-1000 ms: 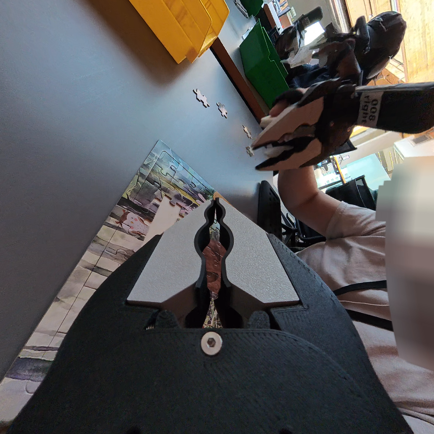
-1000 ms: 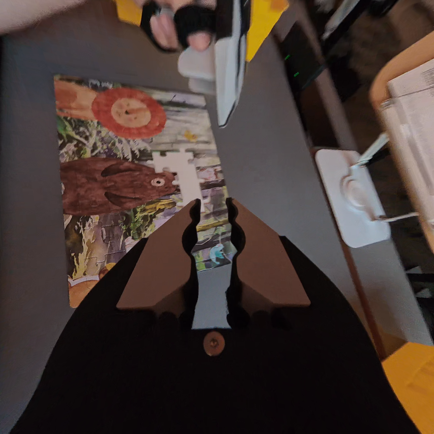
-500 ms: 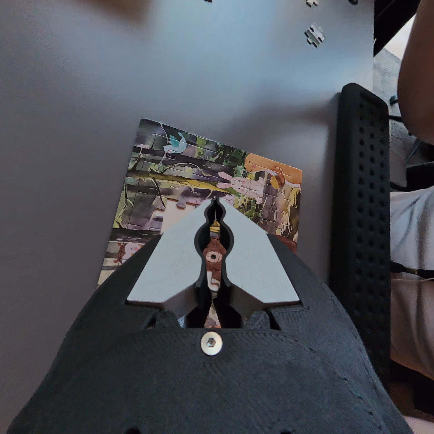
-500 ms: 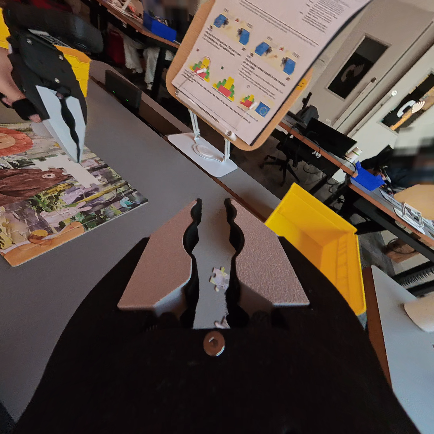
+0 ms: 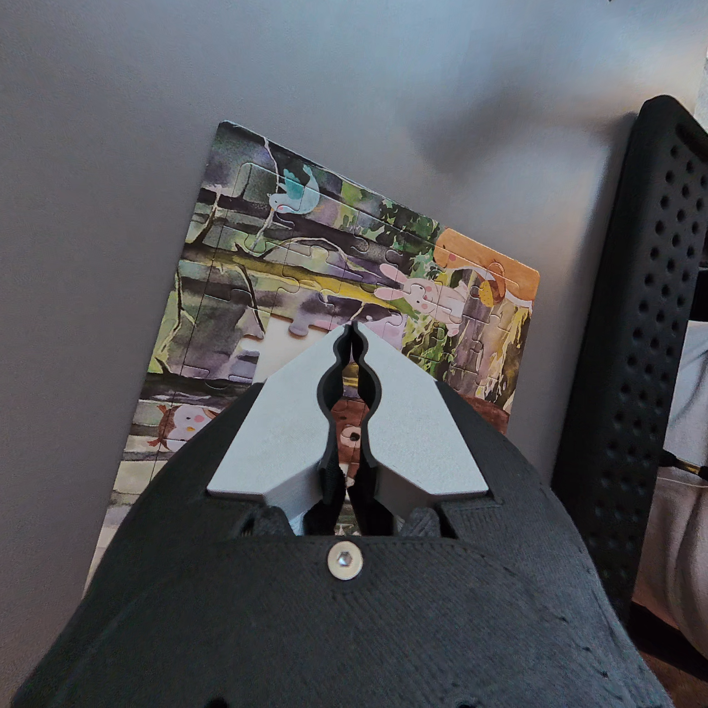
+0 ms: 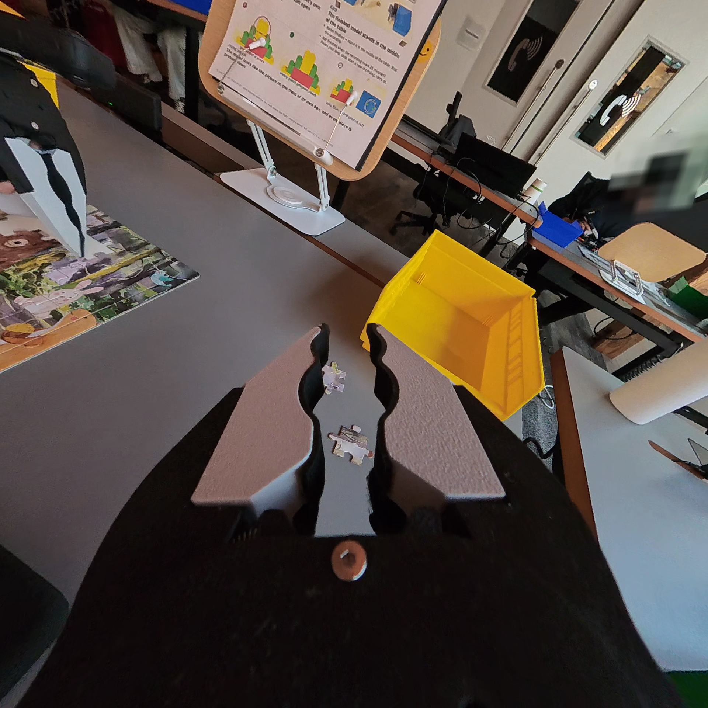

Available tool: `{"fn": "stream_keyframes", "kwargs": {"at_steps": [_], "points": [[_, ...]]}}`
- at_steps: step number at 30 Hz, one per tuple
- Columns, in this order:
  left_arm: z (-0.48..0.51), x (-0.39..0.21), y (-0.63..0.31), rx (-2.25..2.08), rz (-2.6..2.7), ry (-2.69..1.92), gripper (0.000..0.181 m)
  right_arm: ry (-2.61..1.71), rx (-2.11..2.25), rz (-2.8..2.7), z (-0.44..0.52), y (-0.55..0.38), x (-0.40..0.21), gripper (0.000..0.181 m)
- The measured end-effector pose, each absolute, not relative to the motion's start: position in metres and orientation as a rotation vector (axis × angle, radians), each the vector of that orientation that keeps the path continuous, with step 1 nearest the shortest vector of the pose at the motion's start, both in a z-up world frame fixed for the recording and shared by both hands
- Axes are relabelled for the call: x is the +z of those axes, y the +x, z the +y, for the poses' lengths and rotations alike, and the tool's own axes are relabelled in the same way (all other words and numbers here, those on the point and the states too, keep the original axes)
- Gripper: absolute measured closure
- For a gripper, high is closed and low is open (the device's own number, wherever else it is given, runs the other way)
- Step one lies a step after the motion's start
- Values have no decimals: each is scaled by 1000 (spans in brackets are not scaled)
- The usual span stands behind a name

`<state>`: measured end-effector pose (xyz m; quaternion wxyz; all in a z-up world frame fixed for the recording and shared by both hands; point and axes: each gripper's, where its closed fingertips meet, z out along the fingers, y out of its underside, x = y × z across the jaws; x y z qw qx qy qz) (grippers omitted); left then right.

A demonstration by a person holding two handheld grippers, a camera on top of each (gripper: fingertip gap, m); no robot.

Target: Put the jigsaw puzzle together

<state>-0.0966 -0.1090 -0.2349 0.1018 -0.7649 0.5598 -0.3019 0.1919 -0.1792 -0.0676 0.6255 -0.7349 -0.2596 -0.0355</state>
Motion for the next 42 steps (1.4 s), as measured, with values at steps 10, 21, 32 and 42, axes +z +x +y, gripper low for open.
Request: {"fn": "stream_keyframes", "kwargs": {"at_steps": [10, 21, 32, 42], "points": [[-109, -241, -93, -876, 1663, -2249, 181, -1691, -89, -562, -182, 204, -69, 161], [-110, -243, -94, -872, 1656, -2248, 181, -1755, -100, -541, -189, 219, -89, 162], [-99, -197, -88, -1036, 1507, -2096, 181, -1866, -45, -649, -223, 217, -116, 155], [-91, -146, -117, -1118, 1406, -2017, 181, -2326, 96, -1111, -274, 220, -209, 147]]}}
